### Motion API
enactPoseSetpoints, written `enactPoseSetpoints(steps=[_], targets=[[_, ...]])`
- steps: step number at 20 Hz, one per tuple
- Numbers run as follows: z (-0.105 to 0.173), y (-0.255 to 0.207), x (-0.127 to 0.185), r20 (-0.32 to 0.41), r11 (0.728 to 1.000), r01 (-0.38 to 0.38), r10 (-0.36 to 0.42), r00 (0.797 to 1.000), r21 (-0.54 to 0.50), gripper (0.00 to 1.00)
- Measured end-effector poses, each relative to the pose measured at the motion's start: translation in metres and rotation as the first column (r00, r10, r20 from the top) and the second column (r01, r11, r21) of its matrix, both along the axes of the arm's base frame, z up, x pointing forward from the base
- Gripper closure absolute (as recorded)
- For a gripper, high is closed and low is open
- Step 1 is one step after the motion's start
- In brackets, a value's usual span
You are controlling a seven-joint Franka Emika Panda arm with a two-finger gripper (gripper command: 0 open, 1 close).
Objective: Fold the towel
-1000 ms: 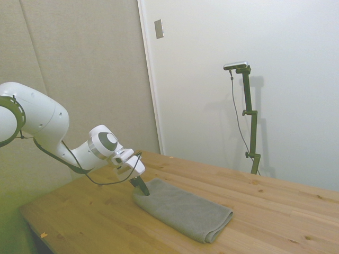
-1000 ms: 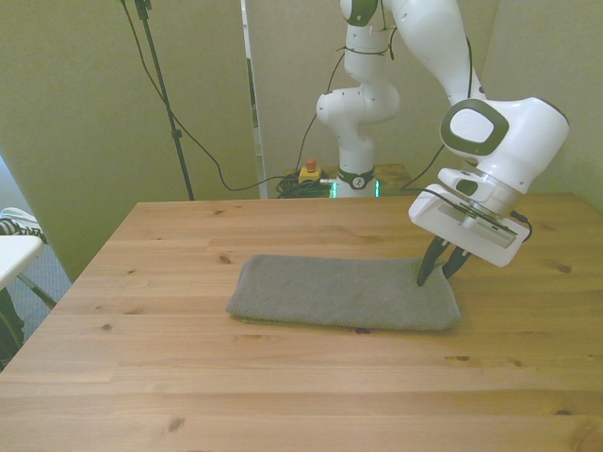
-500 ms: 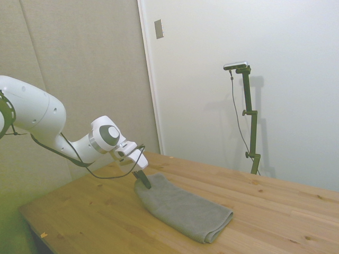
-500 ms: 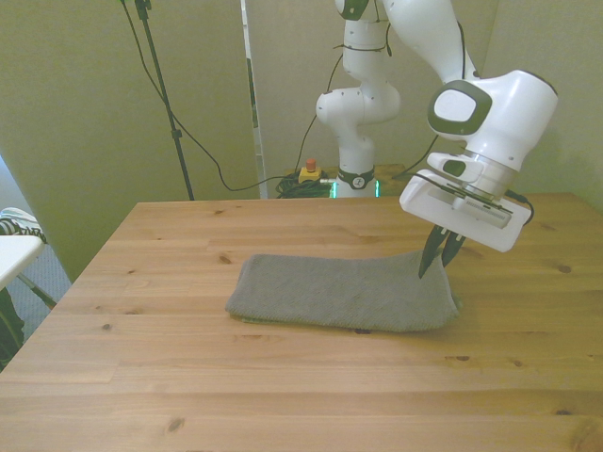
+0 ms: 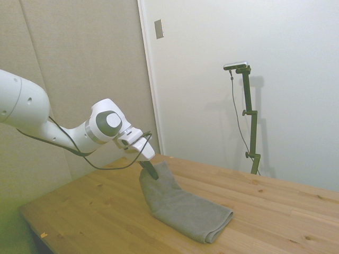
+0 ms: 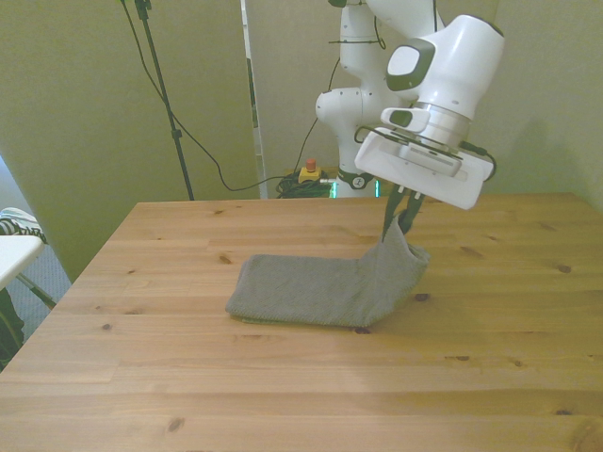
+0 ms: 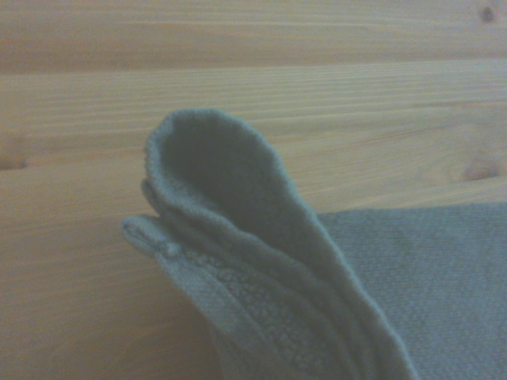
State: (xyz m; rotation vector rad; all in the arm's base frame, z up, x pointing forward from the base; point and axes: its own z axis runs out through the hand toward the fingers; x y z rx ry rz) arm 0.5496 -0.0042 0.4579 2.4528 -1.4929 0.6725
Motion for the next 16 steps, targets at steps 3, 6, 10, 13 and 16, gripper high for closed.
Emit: enactPoseSetpoints(steps=[3,6,10,13,16], targets=[[0.018,-0.035,-0.014,0.023,0.999,0.036,-0.036,0.999,0.014,1.0],[0.029,-0.062,-0.027,0.036,0.998,0.063,-0.063,0.997,0.021,1.0],[0.027,-0.097,-0.037,0.059,0.995,0.088,-0.091,0.994,0.055,1.0],[0.01,-0.133,-0.042,0.082,0.991,0.098,-0.105,0.991,0.089,1.0],[-0.014,-0.167,-0.044,0.072,0.985,0.104,-0.114,0.991,0.137,1.0]])
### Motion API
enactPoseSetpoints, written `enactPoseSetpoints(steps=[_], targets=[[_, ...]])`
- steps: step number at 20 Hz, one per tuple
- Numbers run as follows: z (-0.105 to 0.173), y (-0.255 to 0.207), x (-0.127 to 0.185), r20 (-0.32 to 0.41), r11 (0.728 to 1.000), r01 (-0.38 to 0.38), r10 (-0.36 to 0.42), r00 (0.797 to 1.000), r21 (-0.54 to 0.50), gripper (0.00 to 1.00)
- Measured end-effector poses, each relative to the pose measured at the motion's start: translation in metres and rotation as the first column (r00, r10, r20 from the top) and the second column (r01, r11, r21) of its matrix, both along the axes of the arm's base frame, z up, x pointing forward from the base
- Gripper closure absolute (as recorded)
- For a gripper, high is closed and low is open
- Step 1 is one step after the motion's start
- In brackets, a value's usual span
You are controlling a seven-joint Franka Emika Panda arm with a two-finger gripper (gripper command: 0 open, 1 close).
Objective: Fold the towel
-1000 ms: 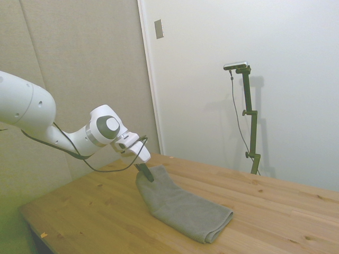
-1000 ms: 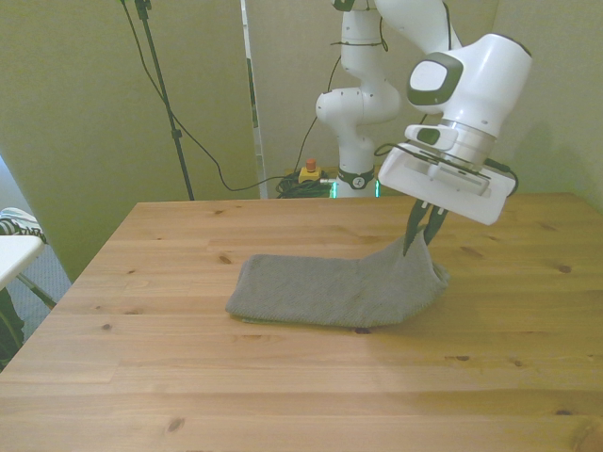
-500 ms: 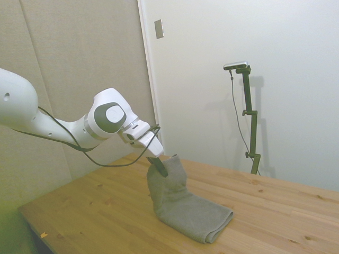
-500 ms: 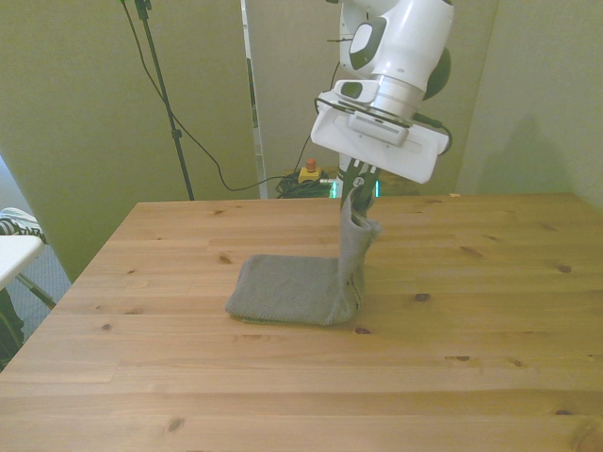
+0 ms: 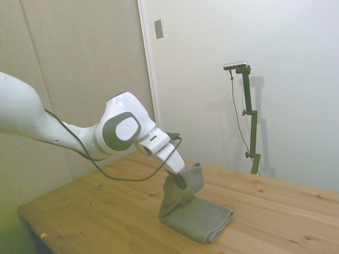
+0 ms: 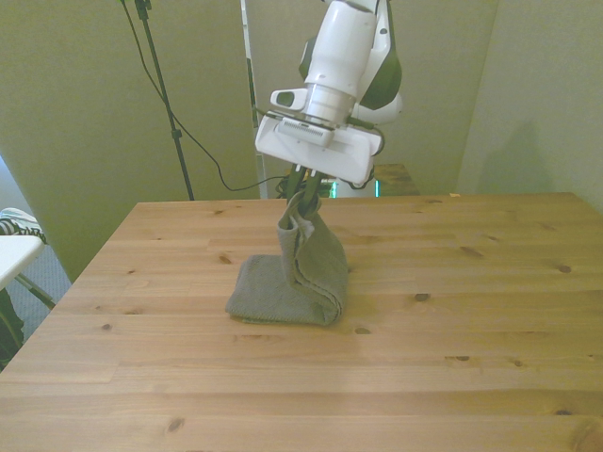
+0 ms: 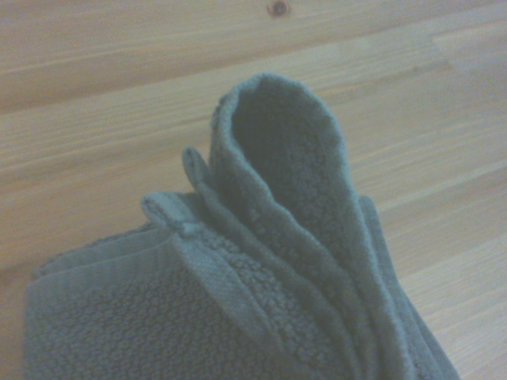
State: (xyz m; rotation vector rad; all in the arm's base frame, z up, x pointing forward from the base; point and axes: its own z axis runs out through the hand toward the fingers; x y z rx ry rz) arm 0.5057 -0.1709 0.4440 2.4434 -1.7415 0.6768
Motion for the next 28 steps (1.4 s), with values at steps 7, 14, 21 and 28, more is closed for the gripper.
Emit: enactPoseSetpoints(steps=[7,14,21,28], targets=[[-0.028,-0.075,-0.025,-0.031,0.999,0.038,-0.037,0.999,0.036,0.0],[-0.042,-0.088,-0.031,-0.034,0.998,0.006,-0.004,0.999,0.061,0.0],[-0.037,-0.075,-0.024,-0.02,0.998,-0.039,0.04,0.999,0.05,0.0],[0.018,-0.007,-0.039,-0.069,0.988,-0.142,0.147,0.987,0.067,0.0]])
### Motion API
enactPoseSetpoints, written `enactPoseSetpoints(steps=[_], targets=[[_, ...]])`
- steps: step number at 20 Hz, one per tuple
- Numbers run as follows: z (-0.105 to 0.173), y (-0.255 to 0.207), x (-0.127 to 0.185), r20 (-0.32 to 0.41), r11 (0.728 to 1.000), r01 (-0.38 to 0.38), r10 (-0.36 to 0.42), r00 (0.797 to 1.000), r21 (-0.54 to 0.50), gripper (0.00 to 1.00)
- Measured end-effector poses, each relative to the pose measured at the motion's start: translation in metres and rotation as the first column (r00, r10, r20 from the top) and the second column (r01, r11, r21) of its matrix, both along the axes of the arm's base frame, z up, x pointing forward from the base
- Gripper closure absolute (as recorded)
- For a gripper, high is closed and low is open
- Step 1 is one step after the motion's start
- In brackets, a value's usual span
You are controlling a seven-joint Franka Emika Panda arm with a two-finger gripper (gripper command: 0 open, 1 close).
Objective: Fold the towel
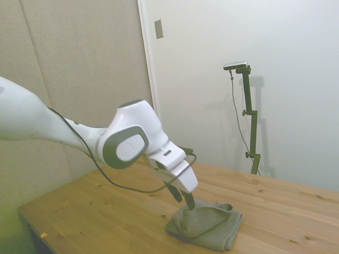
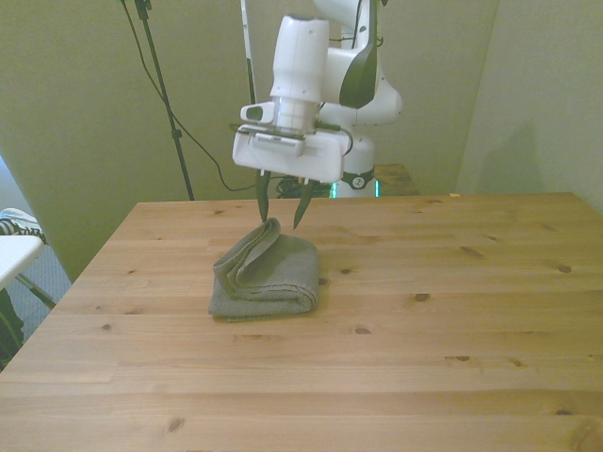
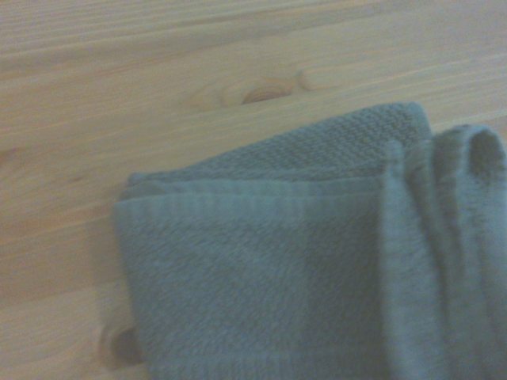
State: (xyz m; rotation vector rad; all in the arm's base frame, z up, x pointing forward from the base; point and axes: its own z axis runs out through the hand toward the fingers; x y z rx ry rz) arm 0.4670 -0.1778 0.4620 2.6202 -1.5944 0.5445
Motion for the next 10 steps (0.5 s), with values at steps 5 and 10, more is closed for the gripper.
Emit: enactPoseSetpoints(steps=[5,10], targets=[[0.04,0.055,-0.037,-0.051,0.996,-0.074,0.077,0.996,0.051,0.0],[0.044,0.123,-0.067,-0.101,0.973,-0.166,0.183,0.978,0.16,0.0]])
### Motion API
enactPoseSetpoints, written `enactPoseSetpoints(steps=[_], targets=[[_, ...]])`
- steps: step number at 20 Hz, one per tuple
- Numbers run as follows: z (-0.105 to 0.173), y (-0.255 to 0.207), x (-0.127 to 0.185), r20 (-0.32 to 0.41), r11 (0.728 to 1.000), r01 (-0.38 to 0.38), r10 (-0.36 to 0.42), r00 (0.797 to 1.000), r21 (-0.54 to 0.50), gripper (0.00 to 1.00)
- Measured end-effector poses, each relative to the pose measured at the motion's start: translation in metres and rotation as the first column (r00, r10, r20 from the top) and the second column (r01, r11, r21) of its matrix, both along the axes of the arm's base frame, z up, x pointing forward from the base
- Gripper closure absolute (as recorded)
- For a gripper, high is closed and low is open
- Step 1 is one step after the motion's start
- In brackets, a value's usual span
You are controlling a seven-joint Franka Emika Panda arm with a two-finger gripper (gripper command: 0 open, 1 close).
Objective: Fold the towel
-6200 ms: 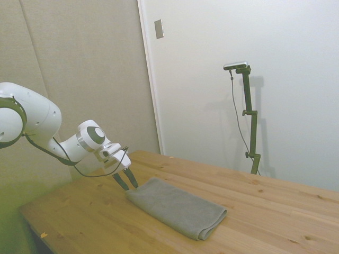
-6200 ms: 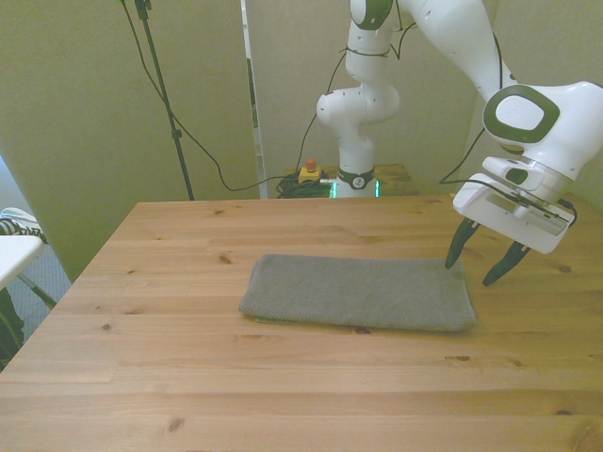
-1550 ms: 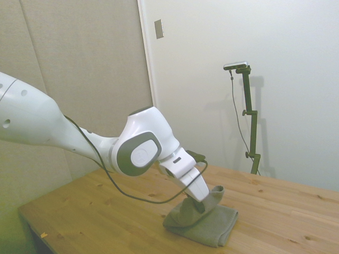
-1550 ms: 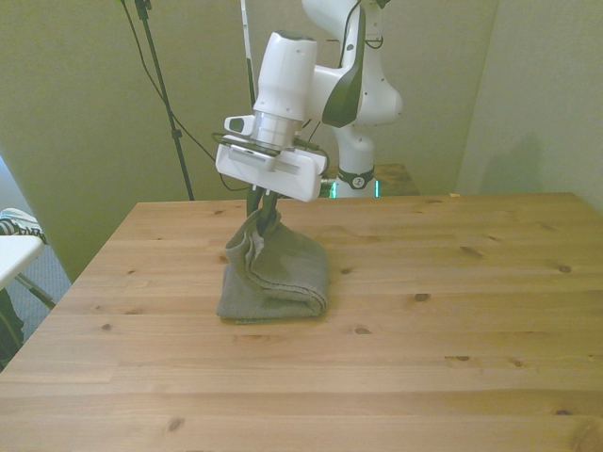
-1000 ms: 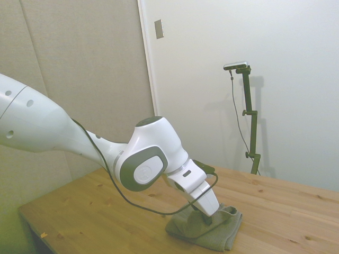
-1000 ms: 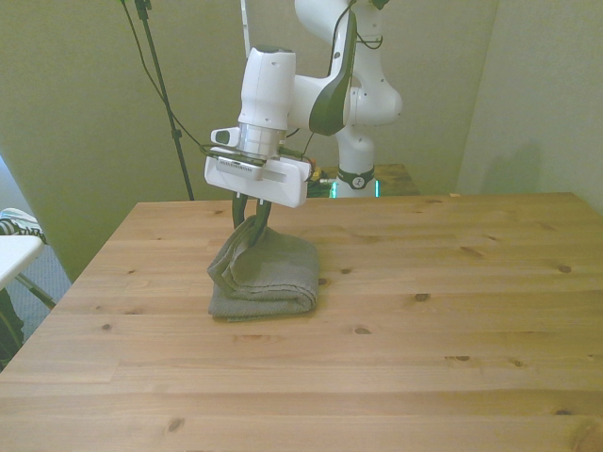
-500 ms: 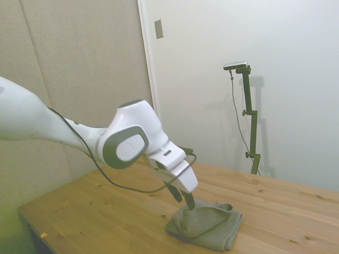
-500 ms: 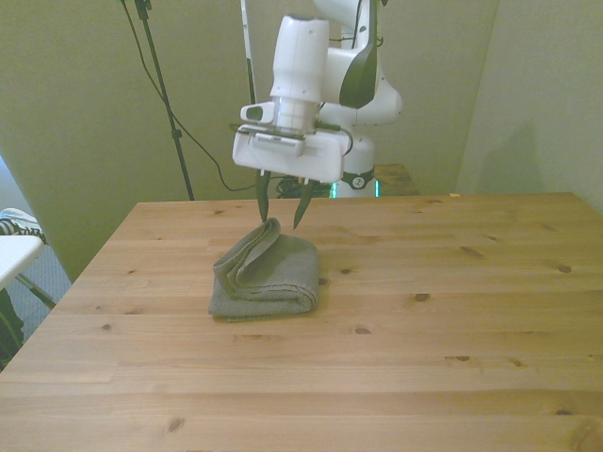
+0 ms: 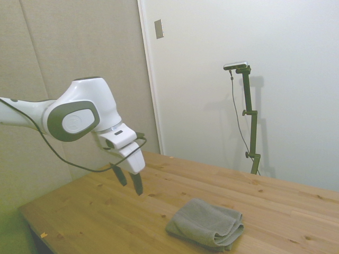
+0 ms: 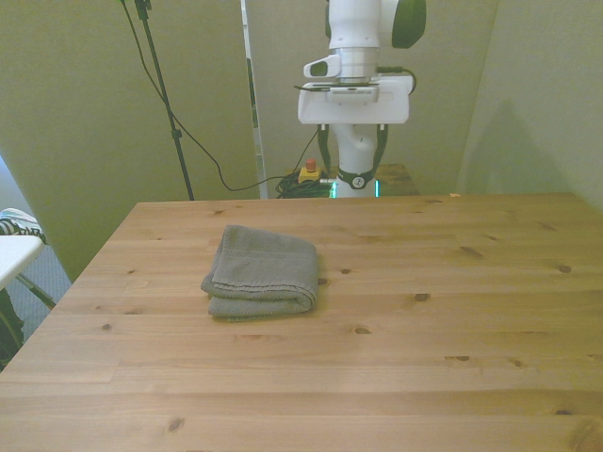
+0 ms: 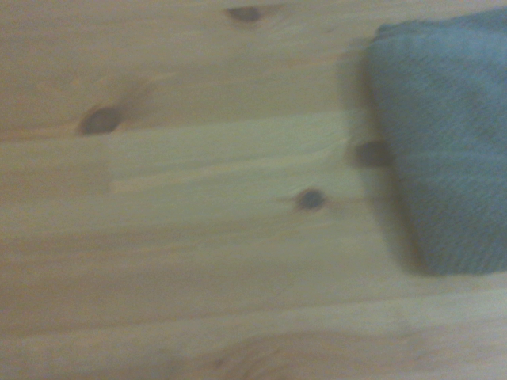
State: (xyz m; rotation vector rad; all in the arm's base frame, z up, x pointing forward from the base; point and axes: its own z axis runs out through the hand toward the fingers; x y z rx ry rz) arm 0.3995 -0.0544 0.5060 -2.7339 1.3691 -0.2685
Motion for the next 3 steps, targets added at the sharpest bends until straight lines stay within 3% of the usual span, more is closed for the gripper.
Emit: enactPoseSetpoints(steps=[3], targets=[[0.006,0.047,-0.038,-0.019,0.997,-0.07,0.071,0.997,0.021,0.0]])
